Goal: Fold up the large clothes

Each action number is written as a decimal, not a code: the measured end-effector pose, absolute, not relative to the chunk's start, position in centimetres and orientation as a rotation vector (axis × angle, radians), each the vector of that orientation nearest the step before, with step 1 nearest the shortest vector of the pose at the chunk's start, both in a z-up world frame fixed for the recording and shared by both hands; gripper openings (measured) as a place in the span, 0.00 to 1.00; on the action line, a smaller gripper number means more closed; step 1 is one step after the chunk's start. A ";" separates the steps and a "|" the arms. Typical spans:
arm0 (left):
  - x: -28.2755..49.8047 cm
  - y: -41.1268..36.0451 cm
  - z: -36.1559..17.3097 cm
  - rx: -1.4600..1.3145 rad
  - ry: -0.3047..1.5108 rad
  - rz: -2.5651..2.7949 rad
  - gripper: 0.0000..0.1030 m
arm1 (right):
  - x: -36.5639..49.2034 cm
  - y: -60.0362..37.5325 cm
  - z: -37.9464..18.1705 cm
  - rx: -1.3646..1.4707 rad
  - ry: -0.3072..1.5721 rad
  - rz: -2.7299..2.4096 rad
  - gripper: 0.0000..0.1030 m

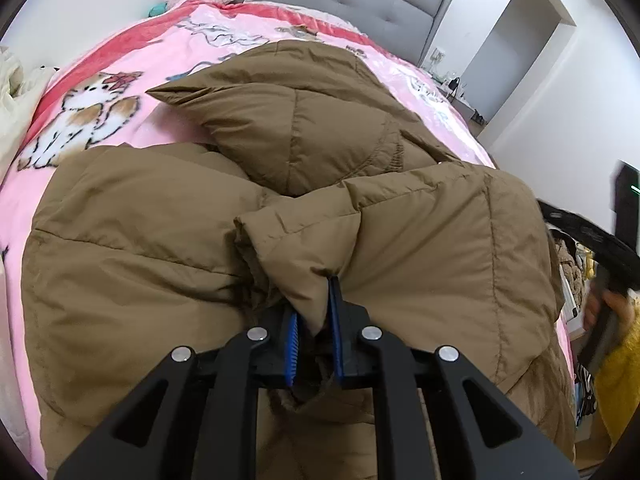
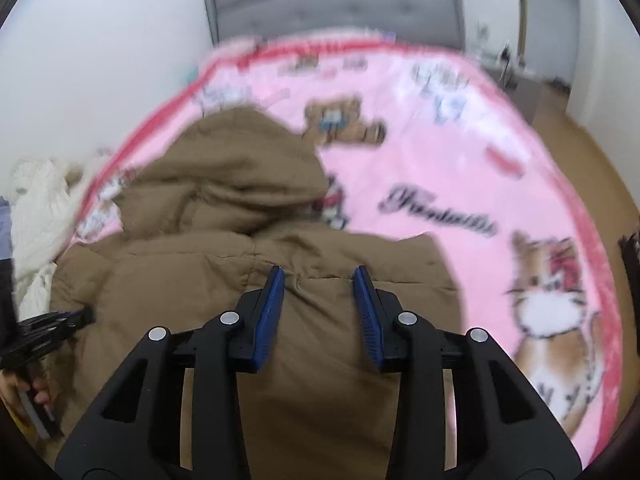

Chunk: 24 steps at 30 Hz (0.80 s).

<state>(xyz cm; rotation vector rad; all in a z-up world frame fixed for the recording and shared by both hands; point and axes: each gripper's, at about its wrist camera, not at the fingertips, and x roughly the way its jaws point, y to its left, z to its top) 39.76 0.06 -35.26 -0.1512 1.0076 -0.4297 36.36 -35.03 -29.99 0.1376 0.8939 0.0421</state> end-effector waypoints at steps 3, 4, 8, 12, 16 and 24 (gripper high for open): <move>39.9 0.4 -35.5 -0.136 1.019 -0.433 0.14 | 38.5 -33.3 -32.9 0.052 0.976 0.001 0.33; 39.9 0.4 -35.6 -0.129 1.026 -0.434 0.14 | 38.6 -32.9 -33.6 0.044 0.982 -0.010 0.33; 40.2 0.3 -35.9 -0.102 1.037 -0.434 0.14 | 39.4 -33.0 -36.4 0.115 1.015 -0.064 0.34; 40.0 0.3 -35.6 -0.093 1.024 -0.448 0.17 | 38.8 -32.2 -37.9 0.055 1.025 -0.077 0.35; 38.9 1.7 -33.9 -0.107 0.955 -0.463 0.29 | 38.2 -32.6 -36.5 0.080 1.031 -0.051 0.45; 35.3 1.3 -29.6 -0.114 0.743 -0.583 0.49 | 29.1 -31.9 -30.1 0.136 0.709 -0.011 0.65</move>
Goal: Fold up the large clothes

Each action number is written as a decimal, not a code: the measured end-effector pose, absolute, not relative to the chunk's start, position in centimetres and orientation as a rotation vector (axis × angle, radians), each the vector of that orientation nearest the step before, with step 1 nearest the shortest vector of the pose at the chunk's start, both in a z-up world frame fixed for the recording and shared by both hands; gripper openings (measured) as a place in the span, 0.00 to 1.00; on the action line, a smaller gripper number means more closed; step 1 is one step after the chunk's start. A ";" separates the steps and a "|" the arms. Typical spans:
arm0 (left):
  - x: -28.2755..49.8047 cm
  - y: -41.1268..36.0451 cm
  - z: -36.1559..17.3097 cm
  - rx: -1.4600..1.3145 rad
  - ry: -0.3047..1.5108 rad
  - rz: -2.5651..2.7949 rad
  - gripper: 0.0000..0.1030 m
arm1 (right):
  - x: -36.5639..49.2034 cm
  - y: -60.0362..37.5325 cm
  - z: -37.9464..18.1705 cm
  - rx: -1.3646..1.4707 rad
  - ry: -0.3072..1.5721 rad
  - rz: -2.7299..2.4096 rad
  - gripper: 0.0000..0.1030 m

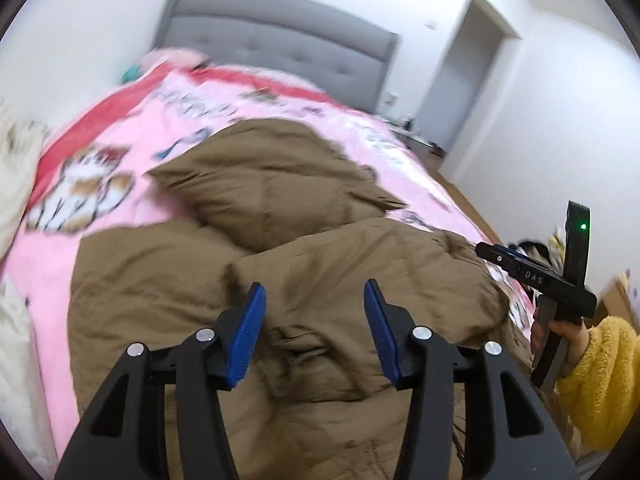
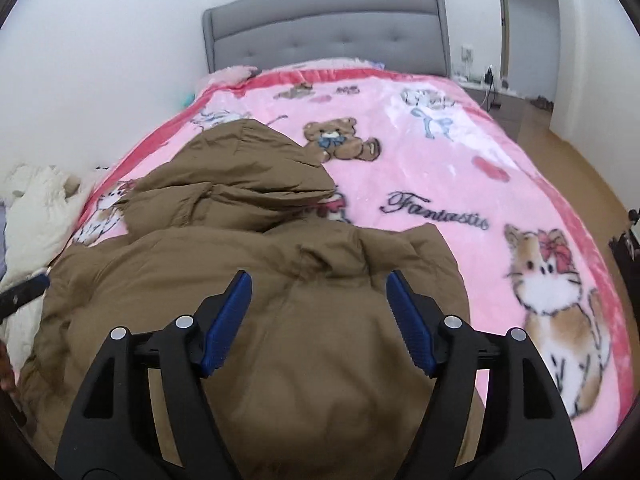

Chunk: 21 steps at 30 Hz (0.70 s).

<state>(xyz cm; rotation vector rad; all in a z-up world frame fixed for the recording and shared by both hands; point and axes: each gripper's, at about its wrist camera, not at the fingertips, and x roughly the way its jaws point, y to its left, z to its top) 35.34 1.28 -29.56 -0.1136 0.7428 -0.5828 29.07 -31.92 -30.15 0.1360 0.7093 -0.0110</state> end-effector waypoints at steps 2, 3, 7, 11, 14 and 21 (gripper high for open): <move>35.4 -0.5 -29.9 -0.056 0.757 -0.629 0.49 | 27.8 -31.3 -30.4 0.088 0.706 -0.030 0.65; 35.8 -1.4 -30.6 -0.040 0.797 -0.644 0.49 | 27.2 -30.8 -30.9 0.043 0.712 -0.033 0.65; 37.5 -2.4 -34.4 -0.051 0.967 -0.652 0.49 | 27.4 -29.9 -34.1 -0.065 0.833 -0.019 0.71; 38.3 -2.0 -35.7 -0.079 1.012 -0.647 0.50 | 28.4 -29.7 -36.0 -0.093 0.898 -0.024 0.75; 38.7 -2.0 -36.4 -0.076 1.029 -0.639 0.50 | 29.2 -29.9 -37.1 -0.099 0.946 -0.046 0.81; 37.7 -1.7 -34.5 -0.008 0.999 -0.657 0.57 | 28.3 -30.1 -34.9 -0.055 0.933 0.032 0.73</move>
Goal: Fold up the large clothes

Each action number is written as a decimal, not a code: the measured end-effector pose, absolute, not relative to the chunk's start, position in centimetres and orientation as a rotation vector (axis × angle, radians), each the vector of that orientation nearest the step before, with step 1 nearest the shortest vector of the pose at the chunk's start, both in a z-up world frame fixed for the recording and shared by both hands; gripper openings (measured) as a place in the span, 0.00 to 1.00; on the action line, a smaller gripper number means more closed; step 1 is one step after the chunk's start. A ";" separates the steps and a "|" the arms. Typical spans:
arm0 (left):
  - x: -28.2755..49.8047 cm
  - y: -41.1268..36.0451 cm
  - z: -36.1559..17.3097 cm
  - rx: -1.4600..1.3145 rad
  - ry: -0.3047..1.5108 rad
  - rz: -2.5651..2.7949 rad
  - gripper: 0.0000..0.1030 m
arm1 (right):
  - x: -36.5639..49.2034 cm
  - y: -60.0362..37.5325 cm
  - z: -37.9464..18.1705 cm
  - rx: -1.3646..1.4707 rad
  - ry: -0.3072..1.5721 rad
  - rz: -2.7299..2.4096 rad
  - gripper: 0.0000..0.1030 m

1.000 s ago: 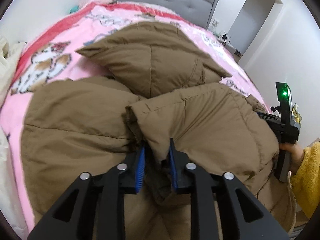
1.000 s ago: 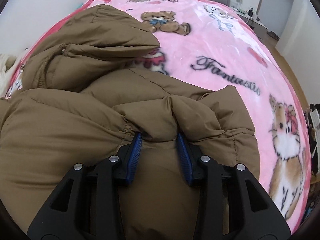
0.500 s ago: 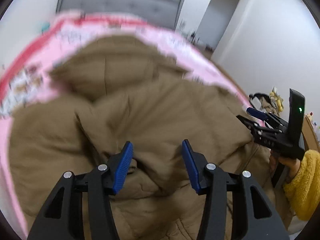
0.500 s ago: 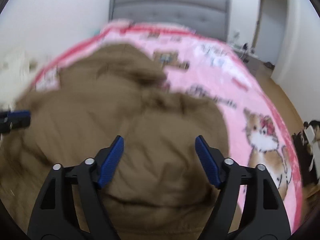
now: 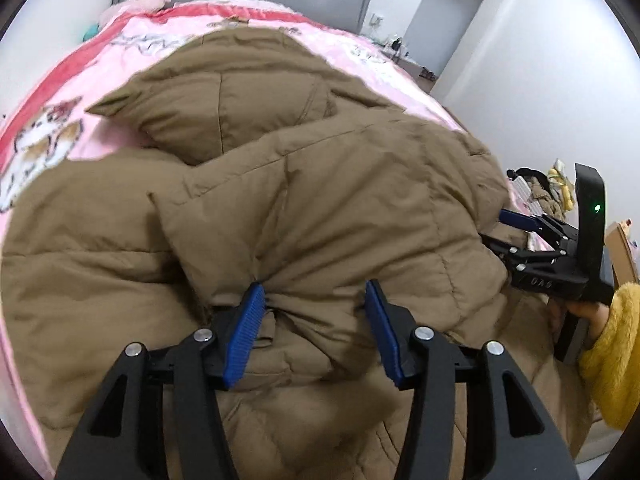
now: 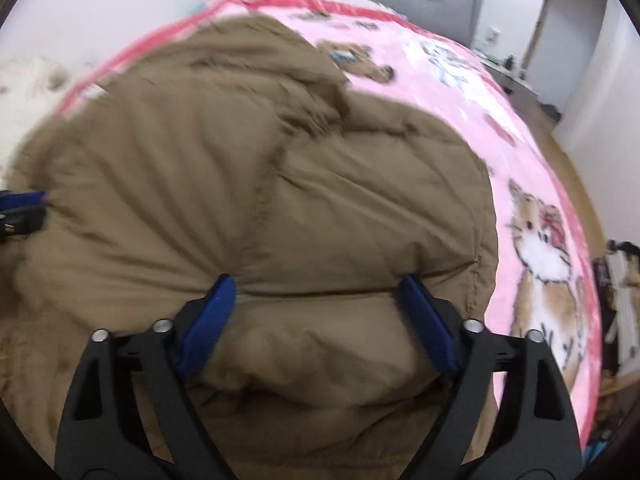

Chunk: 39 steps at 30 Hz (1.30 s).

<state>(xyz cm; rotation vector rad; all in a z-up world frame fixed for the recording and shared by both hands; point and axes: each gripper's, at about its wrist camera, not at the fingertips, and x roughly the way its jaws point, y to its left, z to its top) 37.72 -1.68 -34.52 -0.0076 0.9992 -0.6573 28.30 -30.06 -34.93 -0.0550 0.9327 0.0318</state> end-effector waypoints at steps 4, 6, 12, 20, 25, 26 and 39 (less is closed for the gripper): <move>37.0 1.1 -31.0 -0.025 0.906 -0.705 0.70 | 26.9 -30.1 -29.9 0.020 0.789 0.133 0.76; 38.1 2.5 -29.1 -0.026 0.856 -0.674 0.73 | 28.0 -30.2 -27.8 0.062 0.755 0.163 0.77; 46.8 5.8 -27.7 -0.169 0.843 -0.502 0.81 | 38.0 -30.0 -26.2 0.162 0.766 0.146 0.78; 61.3 9.3 -34.8 -0.504 1.084 -0.254 0.80 | 50.2 -32.5 -31.8 0.442 0.897 -0.035 0.78; 64.4 10.4 -37.9 -0.681 1.134 -0.131 0.77 | 54.1 -34.1 -36.2 0.571 1.008 -0.127 0.75; 64.8 10.3 -38.3 -0.691 1.144 -0.114 0.77 | 54.4 -34.2 -36.6 0.593 1.009 -0.119 0.75; 62.0 8.4 -39.2 -0.885 1.092 -0.116 0.13 | 56.1 -35.6 -35.4 0.693 0.978 0.093 0.06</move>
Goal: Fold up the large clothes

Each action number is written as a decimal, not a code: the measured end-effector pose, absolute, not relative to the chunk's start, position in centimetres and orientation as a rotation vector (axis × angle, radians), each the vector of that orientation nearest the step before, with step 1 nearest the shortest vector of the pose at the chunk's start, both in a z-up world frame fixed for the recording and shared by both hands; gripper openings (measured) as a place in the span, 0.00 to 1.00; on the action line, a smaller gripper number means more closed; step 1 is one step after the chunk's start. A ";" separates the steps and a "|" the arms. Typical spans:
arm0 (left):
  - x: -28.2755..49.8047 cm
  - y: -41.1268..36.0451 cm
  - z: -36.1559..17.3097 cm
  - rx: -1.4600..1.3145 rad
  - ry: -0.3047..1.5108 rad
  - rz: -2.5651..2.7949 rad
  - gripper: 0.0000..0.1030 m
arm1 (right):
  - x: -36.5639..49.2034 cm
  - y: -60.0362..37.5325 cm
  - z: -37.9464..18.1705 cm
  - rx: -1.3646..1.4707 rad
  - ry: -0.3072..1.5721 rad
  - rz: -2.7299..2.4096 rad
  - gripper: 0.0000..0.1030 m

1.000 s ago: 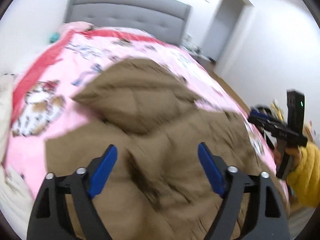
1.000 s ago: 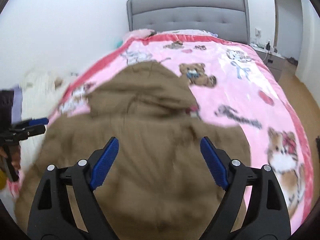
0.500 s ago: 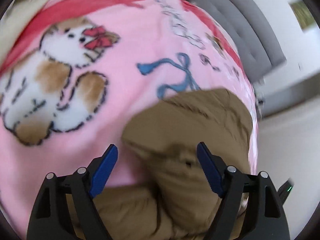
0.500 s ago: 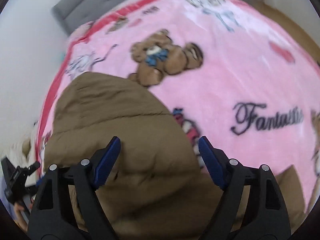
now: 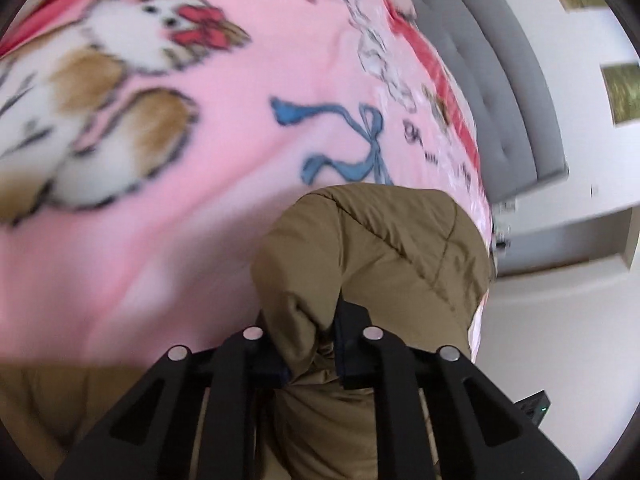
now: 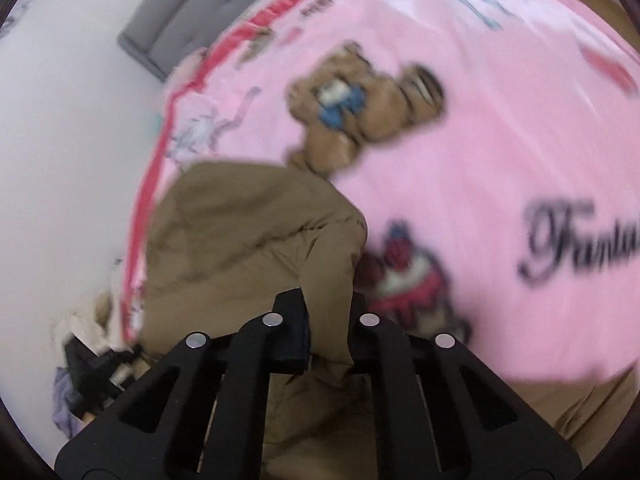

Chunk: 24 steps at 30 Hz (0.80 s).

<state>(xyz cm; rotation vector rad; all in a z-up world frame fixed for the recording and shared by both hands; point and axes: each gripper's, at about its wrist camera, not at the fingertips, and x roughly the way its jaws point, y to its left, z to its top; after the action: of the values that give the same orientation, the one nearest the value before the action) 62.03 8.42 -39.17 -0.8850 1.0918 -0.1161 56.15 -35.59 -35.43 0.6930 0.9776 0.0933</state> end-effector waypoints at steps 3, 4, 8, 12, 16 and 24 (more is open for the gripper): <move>59.8 8.3 -38.7 -0.889 1.085 -0.089 0.13 | 58.3 -34.4 -32.9 0.491 1.005 0.126 0.05; 59.1 8.0 -38.8 -0.865 1.082 -0.075 0.13 | 58.6 -34.1 -32.8 0.456 1.016 0.129 0.05; 59.4 7.5 -40.9 -0.861 1.117 -0.068 0.15 | 58.5 -34.5 -34.7 0.457 1.071 0.075 0.05; 61.7 8.0 -40.9 -0.849 1.156 -0.069 0.19 | 57.4 -34.2 -37.7 0.410 1.142 0.032 0.09; 61.9 8.4 -39.5 -0.659 1.199 -0.065 0.58 | 56.0 -34.8 -36.7 0.435 1.090 0.029 0.37; 63.3 13.0 -33.3 -0.432 0.999 -0.157 0.79 | 54.6 -37.0 -29.8 0.271 0.929 0.129 0.62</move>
<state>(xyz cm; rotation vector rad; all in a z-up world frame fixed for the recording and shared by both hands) 63.27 12.97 -33.35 -0.4322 0.9986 -0.1572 54.57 -36.97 -29.77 0.2714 0.9288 0.1286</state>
